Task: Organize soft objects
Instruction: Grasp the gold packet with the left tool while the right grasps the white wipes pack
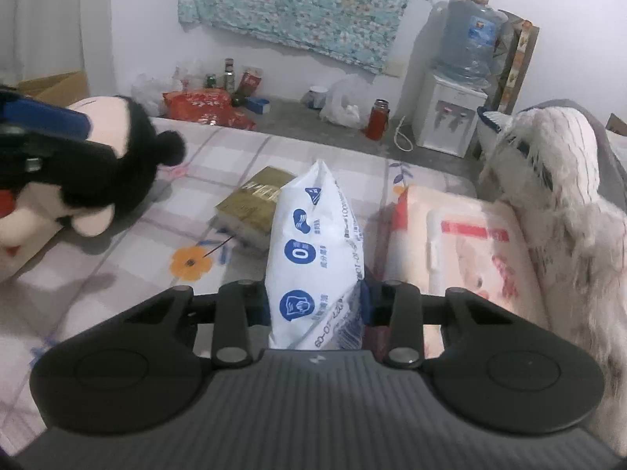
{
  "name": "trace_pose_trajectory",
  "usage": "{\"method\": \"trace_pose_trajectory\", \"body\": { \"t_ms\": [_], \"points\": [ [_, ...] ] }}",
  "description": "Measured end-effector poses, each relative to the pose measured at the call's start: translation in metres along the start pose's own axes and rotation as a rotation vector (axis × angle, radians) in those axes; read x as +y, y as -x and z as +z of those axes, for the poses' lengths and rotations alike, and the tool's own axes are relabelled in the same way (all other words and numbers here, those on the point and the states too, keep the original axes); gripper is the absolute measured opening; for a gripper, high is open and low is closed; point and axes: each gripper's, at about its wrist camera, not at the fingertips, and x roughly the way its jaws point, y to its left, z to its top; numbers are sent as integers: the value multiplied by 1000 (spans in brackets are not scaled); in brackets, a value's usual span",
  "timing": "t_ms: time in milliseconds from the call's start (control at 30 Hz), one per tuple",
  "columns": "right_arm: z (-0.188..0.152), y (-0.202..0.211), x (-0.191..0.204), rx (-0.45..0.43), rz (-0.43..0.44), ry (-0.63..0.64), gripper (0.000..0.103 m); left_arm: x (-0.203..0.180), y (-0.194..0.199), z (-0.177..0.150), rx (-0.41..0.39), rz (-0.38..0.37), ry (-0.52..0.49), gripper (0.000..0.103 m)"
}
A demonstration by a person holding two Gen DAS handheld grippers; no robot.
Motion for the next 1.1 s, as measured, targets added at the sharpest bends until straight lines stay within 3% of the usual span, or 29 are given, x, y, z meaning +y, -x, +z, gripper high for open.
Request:
{"method": "trace_pose_trajectory", "body": {
  "t_ms": [167, 367, 433, 500, 633, 767, 933, 1100],
  "points": [
    [-18, 29, 12, 1, 39, 2, 35, 0, 4, -2, 21, 6, -7, 68],
    [-59, 81, 0, -17, 66, -170, 37, -24, -11, 2, 54, -51, 1, 68],
    [-70, 92, -9, -12, 65, -254, 40, -34, -25, 4, 72, -60, -1, 76],
    [-74, 91, -15, -3, 74, -296, 43, -45, -44, 9, 83, -43, -9, 82],
    [-76, 76, -19, -3, 93, -288, 52, -64, -97, 30, 123, 16, -51, 82],
    [-80, 69, -30, -22, 126, -350, 44, -70, -153, 44, 208, 146, -106, 82],
    [-80, 67, -39, -24, 124, -392, 44, -48, -185, 47, 275, 168, -39, 94],
    [-80, 68, -35, -27, 112, -377, 44, -20, -197, 38, 326, 152, 87, 93]
  ]
}}
